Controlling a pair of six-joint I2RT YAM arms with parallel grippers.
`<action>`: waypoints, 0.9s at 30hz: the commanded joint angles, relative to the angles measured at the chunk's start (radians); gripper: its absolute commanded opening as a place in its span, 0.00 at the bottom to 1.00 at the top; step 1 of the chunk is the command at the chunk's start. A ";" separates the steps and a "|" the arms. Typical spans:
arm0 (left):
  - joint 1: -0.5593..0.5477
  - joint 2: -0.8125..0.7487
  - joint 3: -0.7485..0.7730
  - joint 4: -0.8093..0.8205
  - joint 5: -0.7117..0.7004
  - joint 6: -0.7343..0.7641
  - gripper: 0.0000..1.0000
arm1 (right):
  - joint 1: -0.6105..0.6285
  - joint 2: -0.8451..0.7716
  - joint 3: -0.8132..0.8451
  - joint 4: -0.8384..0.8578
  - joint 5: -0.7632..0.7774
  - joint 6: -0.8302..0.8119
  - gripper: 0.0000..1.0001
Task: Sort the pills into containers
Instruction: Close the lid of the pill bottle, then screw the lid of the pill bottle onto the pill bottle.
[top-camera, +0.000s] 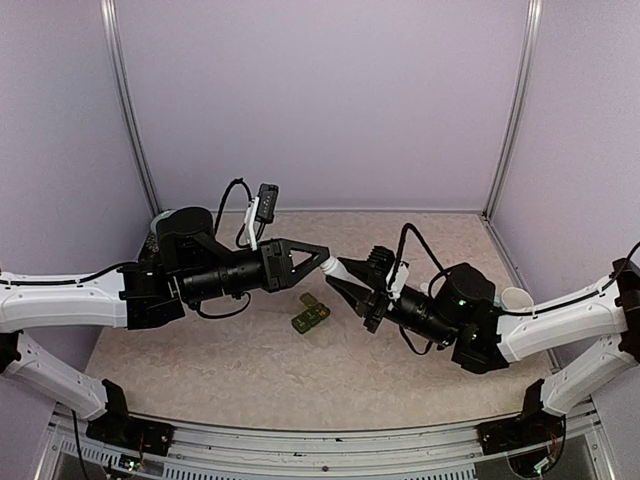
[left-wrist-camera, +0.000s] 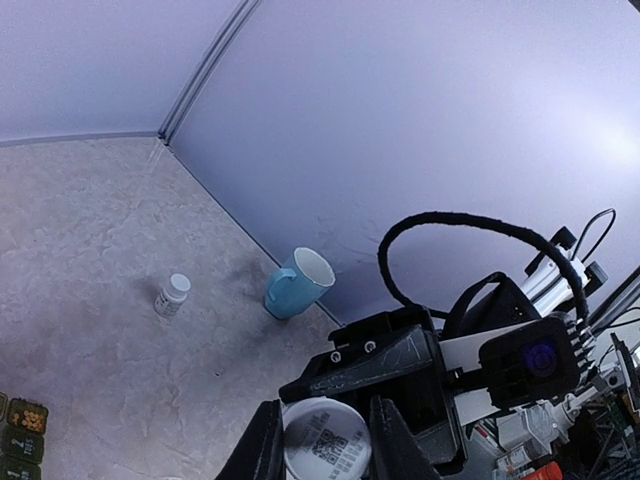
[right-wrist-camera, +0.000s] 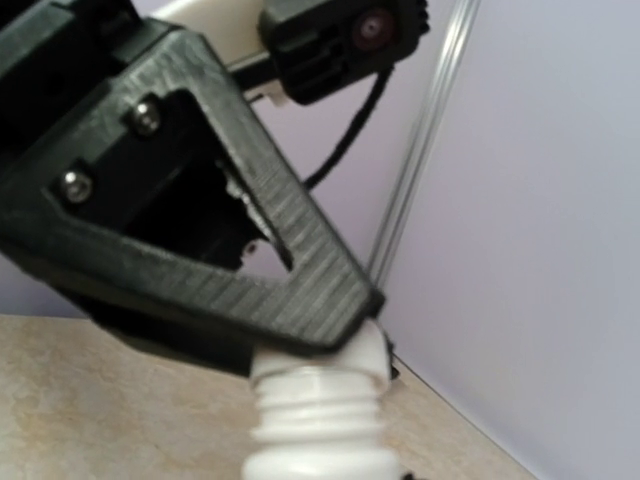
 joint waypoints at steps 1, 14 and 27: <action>-0.027 0.018 0.031 -0.026 0.008 0.011 0.25 | 0.018 0.024 0.059 -0.083 0.041 -0.031 0.00; -0.040 0.044 0.056 -0.076 -0.030 0.008 0.27 | 0.056 0.039 0.103 -0.161 0.129 -0.130 0.00; -0.040 0.043 0.044 -0.070 -0.053 -0.017 0.20 | 0.141 0.095 0.131 -0.115 0.339 -0.294 0.00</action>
